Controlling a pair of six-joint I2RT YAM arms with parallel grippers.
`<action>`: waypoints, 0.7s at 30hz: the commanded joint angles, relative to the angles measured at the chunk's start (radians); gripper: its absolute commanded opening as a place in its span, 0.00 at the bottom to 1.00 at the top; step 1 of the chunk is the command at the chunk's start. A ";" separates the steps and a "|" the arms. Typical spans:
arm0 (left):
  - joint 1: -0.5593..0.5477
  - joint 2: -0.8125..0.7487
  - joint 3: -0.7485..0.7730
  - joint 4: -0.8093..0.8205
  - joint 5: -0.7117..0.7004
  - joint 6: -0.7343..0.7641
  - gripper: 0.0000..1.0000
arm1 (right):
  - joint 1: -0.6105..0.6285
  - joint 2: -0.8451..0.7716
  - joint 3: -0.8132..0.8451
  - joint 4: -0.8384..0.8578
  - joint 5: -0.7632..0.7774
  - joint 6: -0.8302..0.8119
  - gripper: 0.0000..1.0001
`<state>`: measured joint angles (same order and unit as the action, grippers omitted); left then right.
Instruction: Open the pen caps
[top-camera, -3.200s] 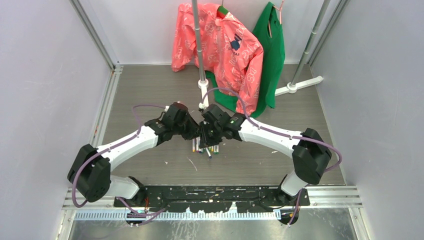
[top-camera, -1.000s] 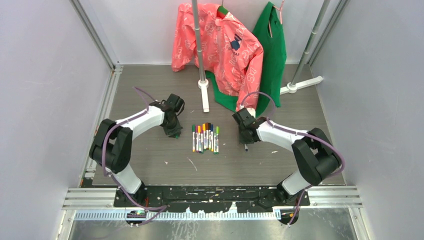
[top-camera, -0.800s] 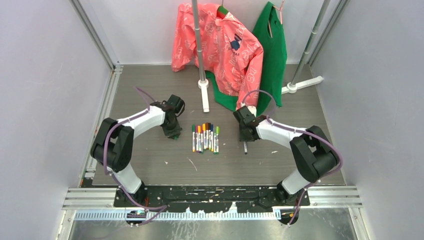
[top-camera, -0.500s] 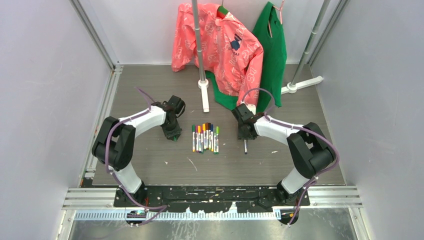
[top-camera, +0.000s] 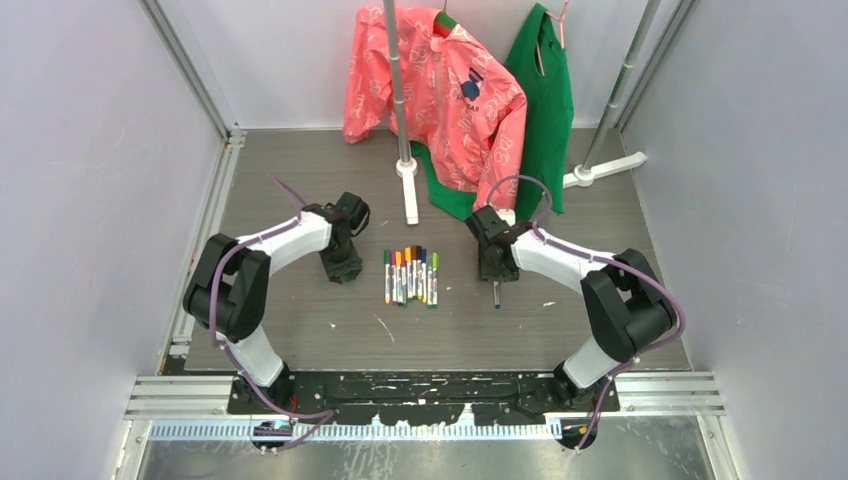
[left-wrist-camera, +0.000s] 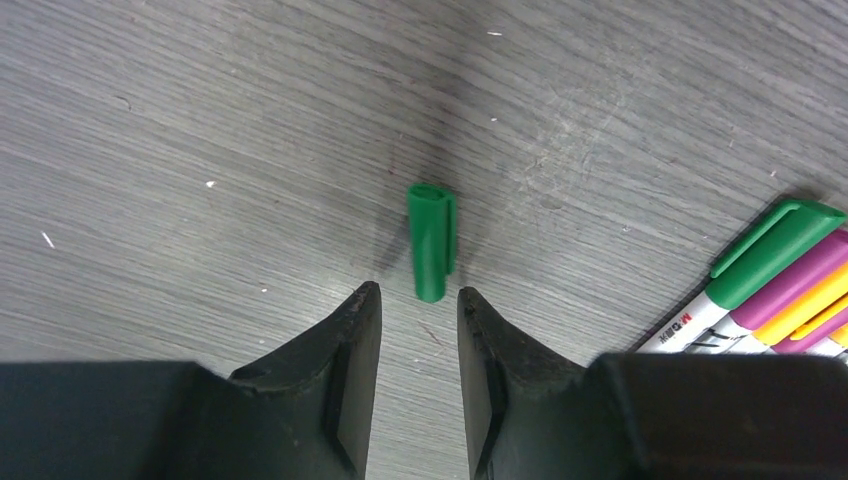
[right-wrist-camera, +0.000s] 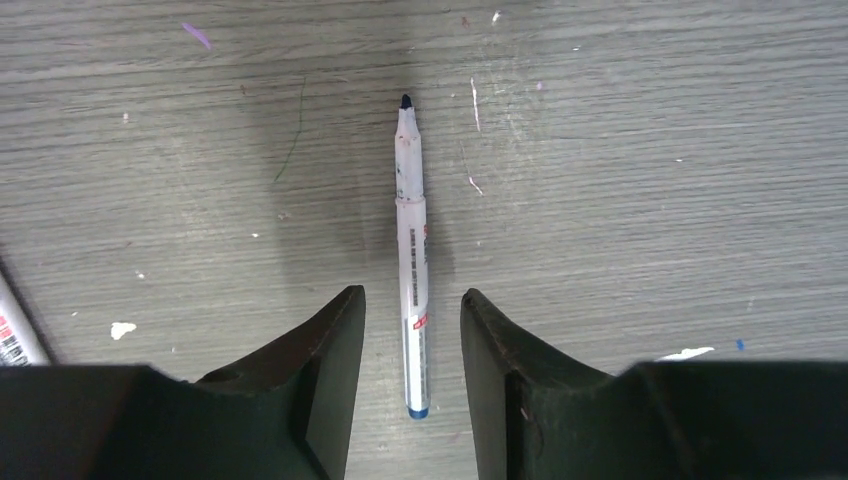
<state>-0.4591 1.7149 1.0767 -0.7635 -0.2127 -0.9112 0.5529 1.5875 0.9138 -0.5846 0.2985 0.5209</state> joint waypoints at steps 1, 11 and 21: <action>-0.003 -0.056 0.026 -0.038 -0.039 -0.018 0.35 | 0.001 -0.088 0.071 -0.069 0.022 -0.020 0.47; -0.004 -0.136 0.054 -0.054 -0.022 -0.032 0.46 | 0.079 -0.122 0.172 -0.146 0.013 -0.016 0.48; -0.003 -0.251 0.062 -0.108 0.015 -0.049 0.69 | 0.219 0.008 0.272 -0.116 -0.014 0.055 0.48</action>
<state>-0.4591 1.5433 1.1091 -0.8333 -0.2089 -0.9424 0.7368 1.5463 1.1328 -0.7288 0.2977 0.5274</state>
